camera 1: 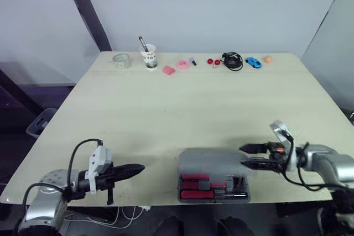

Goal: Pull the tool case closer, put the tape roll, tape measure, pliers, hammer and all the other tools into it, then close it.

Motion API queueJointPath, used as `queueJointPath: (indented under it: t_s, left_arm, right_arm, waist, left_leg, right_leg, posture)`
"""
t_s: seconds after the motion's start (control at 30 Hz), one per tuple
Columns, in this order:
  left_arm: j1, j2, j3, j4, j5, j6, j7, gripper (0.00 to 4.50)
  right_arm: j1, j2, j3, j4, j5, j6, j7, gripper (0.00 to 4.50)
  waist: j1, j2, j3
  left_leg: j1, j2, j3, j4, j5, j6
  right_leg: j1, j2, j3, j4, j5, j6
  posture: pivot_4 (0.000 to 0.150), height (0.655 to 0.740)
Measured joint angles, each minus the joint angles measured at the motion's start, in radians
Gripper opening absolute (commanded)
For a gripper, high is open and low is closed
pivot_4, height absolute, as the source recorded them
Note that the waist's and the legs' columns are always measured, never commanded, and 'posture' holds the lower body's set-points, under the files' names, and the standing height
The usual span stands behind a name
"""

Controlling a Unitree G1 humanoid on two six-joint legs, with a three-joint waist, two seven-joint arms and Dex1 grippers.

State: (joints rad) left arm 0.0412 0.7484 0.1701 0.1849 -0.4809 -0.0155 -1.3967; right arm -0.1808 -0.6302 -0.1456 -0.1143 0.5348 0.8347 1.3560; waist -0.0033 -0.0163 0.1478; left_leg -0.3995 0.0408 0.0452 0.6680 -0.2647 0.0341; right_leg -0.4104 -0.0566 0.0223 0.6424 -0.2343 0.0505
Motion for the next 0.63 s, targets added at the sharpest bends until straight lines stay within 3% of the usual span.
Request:
queueJointPath:
  t_s: [0.03, 0.07, 0.1, 0.2, 0.3, 0.63]
  left_arm:
    - [0.000, 0.001, 0.002, -0.001, -0.002, 0.004, -0.001, 1.14]
    - [-0.004, 0.000, 0.004, -0.002, -0.004, 0.011, -0.001, 1.86]
    - [-0.009, 0.000, 0.007, -0.004, -0.008, 0.017, 0.001, 2.12]
    - [-0.027, 0.001, 0.020, -0.018, -0.021, 0.034, 0.020, 3.61]
    - [-0.038, 0.001, 0.023, -0.044, -0.018, 0.049, 0.059, 4.30]
    - [-0.040, 0.018, 0.026, -0.100, 0.048, 0.057, 0.183, 4.30]
  right_arm:
    - [0.020, -0.003, -0.015, -0.017, 0.003, -0.010, -0.015, 4.50]
    - [0.054, -0.005, -0.045, -0.045, 0.005, -0.034, -0.043, 4.50]
    - [0.087, -0.007, -0.069, -0.064, 0.006, -0.056, -0.060, 4.50]
    - [0.168, -0.013, -0.129, -0.109, 0.019, -0.112, -0.098, 4.50]
    - [0.257, -0.012, -0.176, -0.129, -0.004, -0.263, -0.120, 4.50]
    - [0.393, -0.049, -0.230, 0.048, -0.097, -0.652, -0.097, 4.50]
  waist:
    - [-0.003, 0.000, 0.000]
    - [-0.006, 0.000, 0.000]
    - [-0.006, 0.000, 0.000]
    - [-0.009, 0.000, 0.000]
    - [-0.006, -0.001, 0.000]
    - [-0.009, -0.002, 0.000]
  left_leg:
    - [0.001, 0.000, 0.000, 0.000, 0.000, 0.000]
    - [0.001, 0.000, 0.000, 0.000, 0.000, 0.000]
    - [0.001, 0.000, -0.001, 0.000, 0.000, 0.000]
    - [0.001, 0.000, 0.000, 0.000, 0.000, 0.000]
    - [0.001, 0.000, 0.000, 0.000, 0.000, 0.000]
    - [0.002, -0.001, 0.002, 0.000, 0.000, 0.000]
  right_leg:
    - [0.000, 0.001, 0.000, 0.000, 0.000, 0.000]
    - [0.000, 0.002, 0.000, 0.000, 0.000, 0.000]
    - [0.000, 0.002, 0.000, 0.000, 0.000, 0.000]
    - [0.000, 0.003, 0.000, 0.000, 0.000, 0.000]
    - [0.000, 0.003, 0.001, 0.000, 0.000, 0.000]
    - [0.001, 0.004, 0.002, 0.000, 0.000, 0.000]
  posture:
    - [0.150, 0.7400]
    - [0.150, 0.7400]
    - [0.150, 0.7400]
    - [0.150, 0.7400]
    - [0.150, 0.7400]
    - [0.150, 0.7400]
